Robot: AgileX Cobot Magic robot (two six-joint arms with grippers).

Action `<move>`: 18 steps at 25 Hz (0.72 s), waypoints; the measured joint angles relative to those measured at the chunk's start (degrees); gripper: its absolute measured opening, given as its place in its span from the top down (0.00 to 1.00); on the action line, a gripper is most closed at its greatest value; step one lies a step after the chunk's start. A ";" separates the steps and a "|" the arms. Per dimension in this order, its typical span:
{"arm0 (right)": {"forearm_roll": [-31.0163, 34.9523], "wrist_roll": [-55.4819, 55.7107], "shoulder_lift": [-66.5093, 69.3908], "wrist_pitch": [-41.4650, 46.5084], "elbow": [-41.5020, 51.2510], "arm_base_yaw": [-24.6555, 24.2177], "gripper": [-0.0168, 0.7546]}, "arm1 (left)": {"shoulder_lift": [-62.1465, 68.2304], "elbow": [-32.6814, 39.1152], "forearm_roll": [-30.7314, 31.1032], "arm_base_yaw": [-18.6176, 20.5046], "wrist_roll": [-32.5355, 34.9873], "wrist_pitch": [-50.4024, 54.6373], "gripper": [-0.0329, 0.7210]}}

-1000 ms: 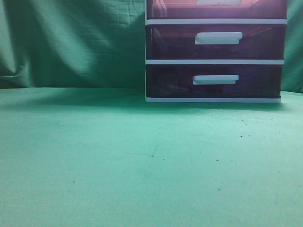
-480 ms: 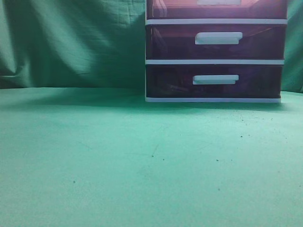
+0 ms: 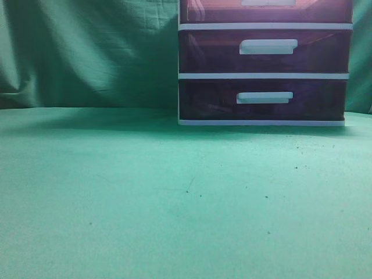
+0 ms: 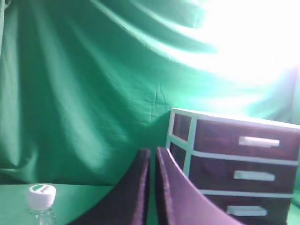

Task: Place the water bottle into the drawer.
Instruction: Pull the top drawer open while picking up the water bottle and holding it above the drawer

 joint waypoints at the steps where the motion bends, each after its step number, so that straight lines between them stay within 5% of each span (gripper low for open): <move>1: 0.00 0.00 0.00 0.00 0.00 0.00 0.98 | 0.18 -0.92 0.96 0.00 -2.74 0.98 0.96; 8: 0.00 0.00 0.00 0.00 0.00 0.00 0.98 | 10.48 -8.64 12.67 0.00 -18.01 10.55 0.96; 16: 0.00 0.00 0.00 0.00 0.00 0.00 0.98 | 21.10 -8.89 14.61 0.00 -19.66 11.14 0.96; 18: 0.00 0.00 0.00 0.00 0.00 0.00 0.98 | 23.61 -8.89 14.71 0.00 -19.66 12.16 0.89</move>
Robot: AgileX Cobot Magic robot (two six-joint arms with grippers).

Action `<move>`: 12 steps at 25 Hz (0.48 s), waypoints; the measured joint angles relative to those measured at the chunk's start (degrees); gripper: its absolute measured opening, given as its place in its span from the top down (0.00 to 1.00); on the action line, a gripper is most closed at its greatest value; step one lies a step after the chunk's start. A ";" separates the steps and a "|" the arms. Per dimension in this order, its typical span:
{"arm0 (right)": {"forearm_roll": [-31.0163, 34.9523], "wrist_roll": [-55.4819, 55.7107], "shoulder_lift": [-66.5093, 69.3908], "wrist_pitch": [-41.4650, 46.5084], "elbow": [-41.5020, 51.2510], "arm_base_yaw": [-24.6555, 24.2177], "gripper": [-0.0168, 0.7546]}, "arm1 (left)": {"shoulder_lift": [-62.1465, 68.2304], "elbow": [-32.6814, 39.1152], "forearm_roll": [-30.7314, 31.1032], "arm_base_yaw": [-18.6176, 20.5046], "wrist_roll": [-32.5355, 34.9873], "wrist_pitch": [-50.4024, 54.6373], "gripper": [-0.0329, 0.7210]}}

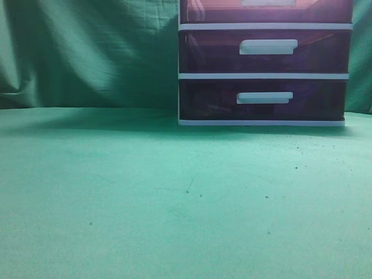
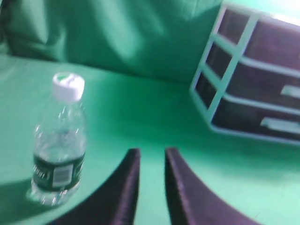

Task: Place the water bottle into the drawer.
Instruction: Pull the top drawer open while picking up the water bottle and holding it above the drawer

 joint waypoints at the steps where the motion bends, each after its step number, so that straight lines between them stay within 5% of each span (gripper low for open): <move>1: 0.00 0.00 0.00 0.00 0.00 0.00 0.98 | 1.42 0.00 0.00 0.00 0.00 0.59 0.80; 7: 0.00 0.00 0.00 0.00 0.00 0.00 0.98 | 9.28 -0.09 2.16 0.00 0.00 2.46 0.18; 9: 0.00 0.00 0.00 0.00 0.00 0.00 0.98 | 12.02 -0.90 2.94 0.00 0.00 3.58 0.09; 12: 0.00 0.00 0.00 0.00 0.00 0.00 0.98 | 16.01 -4.09 3.06 0.00 0.89 6.75 0.10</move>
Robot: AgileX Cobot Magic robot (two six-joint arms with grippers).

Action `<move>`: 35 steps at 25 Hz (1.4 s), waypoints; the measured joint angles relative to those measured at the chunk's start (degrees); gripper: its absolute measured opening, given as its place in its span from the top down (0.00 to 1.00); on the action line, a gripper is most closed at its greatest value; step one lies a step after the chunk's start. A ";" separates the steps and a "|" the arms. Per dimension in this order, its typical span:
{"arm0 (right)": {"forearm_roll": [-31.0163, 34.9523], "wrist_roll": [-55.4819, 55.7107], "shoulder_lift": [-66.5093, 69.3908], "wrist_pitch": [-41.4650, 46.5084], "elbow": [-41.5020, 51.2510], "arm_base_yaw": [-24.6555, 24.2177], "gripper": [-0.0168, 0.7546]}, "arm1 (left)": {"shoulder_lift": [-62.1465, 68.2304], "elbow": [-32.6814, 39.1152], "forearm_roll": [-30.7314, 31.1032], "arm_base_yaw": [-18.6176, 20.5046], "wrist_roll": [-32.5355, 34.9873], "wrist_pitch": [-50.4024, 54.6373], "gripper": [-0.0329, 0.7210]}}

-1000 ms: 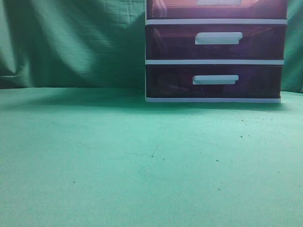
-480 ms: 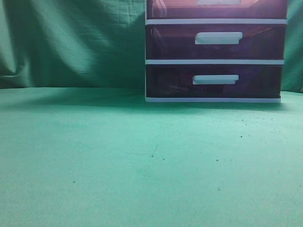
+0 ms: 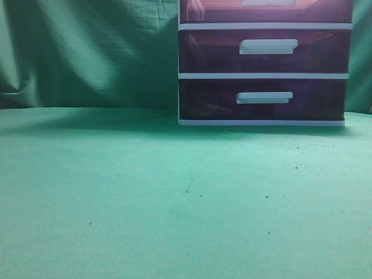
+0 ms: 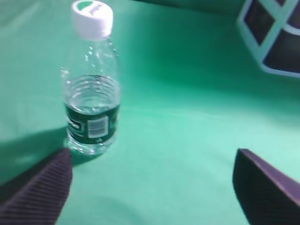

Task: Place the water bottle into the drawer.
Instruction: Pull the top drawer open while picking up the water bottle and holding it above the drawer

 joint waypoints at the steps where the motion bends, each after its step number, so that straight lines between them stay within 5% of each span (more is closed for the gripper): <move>1: 0.00 0.00 0.00 0.00 0.00 0.00 0.98 | 1.42 -1.48 0.00 0.00 0.35 1.28 0.10; 3: 0.00 0.00 0.00 0.00 0.00 0.00 0.98 | 4.22 -4.29 1.31 0.00 0.84 3.14 0.18; 14: 0.00 0.00 0.00 0.00 0.00 0.00 0.98 | 17.34 -14.92 4.49 0.00 -3.28 8.92 0.17; 22: 0.00 0.36 0.00 0.00 0.00 0.00 0.98 | 20.85 -15.95 4.49 5.60 -8.48 9.19 0.17; 35: 0.00 0.48 0.00 0.00 0.00 0.00 0.98 | 32.65 -16.48 5.20 7.70 -8.51 -1.77 0.17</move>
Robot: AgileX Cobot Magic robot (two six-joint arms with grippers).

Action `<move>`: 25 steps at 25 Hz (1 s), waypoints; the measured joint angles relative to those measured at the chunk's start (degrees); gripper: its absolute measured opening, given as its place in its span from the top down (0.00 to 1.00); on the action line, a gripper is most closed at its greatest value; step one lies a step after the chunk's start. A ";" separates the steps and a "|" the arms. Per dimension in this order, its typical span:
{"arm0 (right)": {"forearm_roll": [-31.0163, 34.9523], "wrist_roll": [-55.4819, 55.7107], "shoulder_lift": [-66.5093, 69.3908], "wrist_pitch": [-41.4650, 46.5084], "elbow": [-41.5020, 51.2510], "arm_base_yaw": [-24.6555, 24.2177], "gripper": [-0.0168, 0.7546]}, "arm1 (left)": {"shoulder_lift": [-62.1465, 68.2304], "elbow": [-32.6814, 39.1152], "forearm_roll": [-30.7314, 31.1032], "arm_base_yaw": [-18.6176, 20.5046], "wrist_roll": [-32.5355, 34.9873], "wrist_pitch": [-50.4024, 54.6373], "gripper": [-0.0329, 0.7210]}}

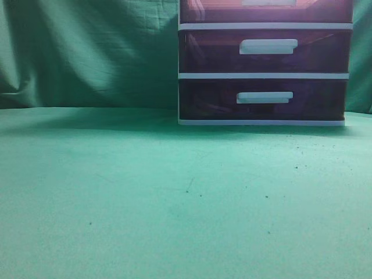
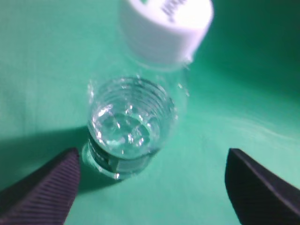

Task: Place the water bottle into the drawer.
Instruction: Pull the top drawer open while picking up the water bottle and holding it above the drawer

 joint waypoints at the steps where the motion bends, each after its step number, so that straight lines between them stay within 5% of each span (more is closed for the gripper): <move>1: 0.00 0.00 0.00 0.00 0.00 0.00 0.98 | 1.15 -0.54 0.25 0.74 0.00 -0.68 0.17; 7: 0.00 0.00 0.00 0.00 0.00 0.00 0.98 | 7.65 -5.72 0.71 4.55 0.00 -3.70 0.22; 16: 0.00 0.11 0.00 0.00 0.00 0.00 0.98 | 14.80 -7.45 2.63 4.79 0.00 -9.89 0.22; 21: 0.00 0.11 0.00 0.00 0.00 0.00 0.98 | 14.80 -7.45 4.30 4.79 0.00 -10.12 0.52; 25: 0.00 0.11 0.00 0.00 0.00 0.00 0.98 | 14.80 -7.46 4.44 5.00 0.00 -10.12 0.54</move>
